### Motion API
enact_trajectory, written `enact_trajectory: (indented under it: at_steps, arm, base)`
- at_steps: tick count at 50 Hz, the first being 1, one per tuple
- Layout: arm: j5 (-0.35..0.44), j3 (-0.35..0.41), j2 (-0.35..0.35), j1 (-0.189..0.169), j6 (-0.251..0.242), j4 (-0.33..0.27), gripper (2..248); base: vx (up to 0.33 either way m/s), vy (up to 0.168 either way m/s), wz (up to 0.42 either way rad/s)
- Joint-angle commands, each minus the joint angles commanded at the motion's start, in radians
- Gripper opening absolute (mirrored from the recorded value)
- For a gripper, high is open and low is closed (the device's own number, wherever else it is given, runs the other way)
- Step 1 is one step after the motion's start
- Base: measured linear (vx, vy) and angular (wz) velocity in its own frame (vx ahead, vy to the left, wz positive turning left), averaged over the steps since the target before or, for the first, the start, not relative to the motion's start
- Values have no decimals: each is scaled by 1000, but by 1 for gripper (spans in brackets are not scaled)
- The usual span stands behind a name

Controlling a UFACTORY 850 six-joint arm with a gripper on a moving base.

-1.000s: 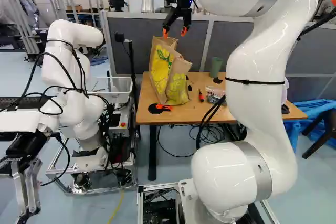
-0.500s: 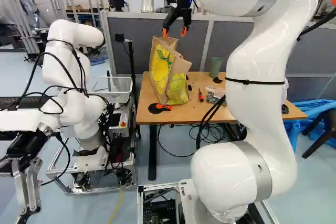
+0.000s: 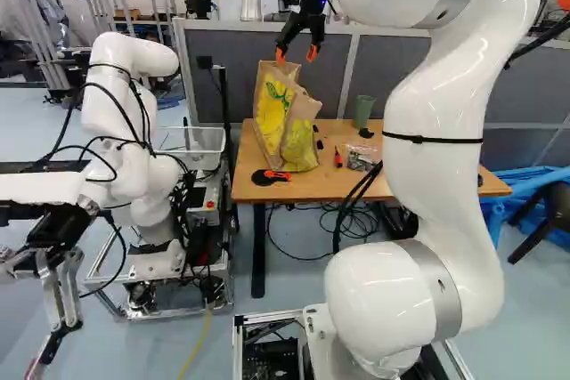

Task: Pick up the bag on the ground and place it on the table

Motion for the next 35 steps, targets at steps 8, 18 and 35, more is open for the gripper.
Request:
enact_trajectory:
  at_steps: [8,18,35]
  arm:
    - [0,0,0,0,0,0,247]
    - [0,0,0,0,0,0,247]
    - [0,0,0,0,0,0,247]
  base:
    - [-137,-2,9]
    - [-144,-3,13]
    - [-142,-3,10]
